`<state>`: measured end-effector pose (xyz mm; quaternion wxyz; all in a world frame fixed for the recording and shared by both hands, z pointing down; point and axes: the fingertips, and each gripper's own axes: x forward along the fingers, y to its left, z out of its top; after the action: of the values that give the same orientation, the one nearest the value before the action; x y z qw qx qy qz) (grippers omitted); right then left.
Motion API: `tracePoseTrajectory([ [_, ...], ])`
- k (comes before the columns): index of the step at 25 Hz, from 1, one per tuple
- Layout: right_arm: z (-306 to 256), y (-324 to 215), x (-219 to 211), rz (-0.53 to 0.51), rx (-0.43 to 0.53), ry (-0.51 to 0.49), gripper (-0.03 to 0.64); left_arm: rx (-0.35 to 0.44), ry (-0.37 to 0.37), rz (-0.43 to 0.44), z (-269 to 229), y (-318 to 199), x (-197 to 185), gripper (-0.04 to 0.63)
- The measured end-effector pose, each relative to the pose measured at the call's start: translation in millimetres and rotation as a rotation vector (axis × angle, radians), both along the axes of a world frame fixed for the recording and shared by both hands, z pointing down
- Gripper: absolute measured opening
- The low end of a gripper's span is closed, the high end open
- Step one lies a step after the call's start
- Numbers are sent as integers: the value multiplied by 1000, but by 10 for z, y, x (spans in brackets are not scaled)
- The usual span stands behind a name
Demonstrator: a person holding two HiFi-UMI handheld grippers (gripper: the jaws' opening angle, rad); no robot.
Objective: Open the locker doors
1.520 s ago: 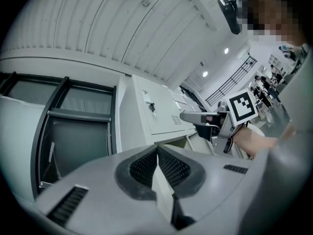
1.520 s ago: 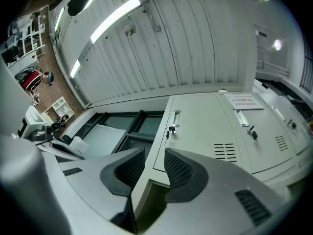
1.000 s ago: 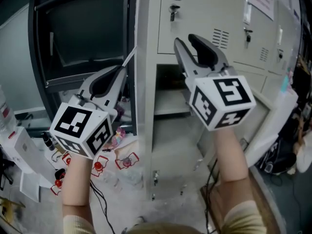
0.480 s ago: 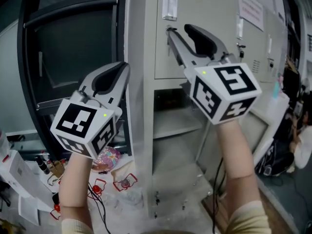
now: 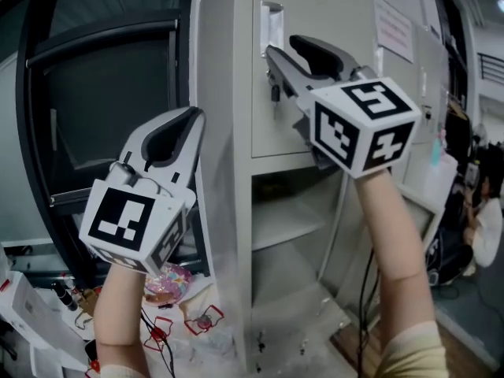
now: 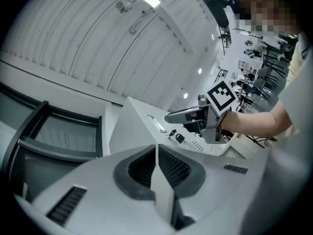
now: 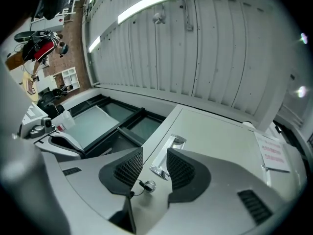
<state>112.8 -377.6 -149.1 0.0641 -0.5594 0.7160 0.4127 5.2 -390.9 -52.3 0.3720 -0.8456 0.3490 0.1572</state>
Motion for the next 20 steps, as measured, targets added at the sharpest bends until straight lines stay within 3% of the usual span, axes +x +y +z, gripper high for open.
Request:
tracePoseTrajectory([
  [15, -76, -435, -41, 20, -257, 14, 130, 57, 42, 43, -147, -175, -41, 5],
  [20, -109, -501, -43, 51, -290, 0, 137, 54, 46, 73, -117, -189, -34, 5],
])
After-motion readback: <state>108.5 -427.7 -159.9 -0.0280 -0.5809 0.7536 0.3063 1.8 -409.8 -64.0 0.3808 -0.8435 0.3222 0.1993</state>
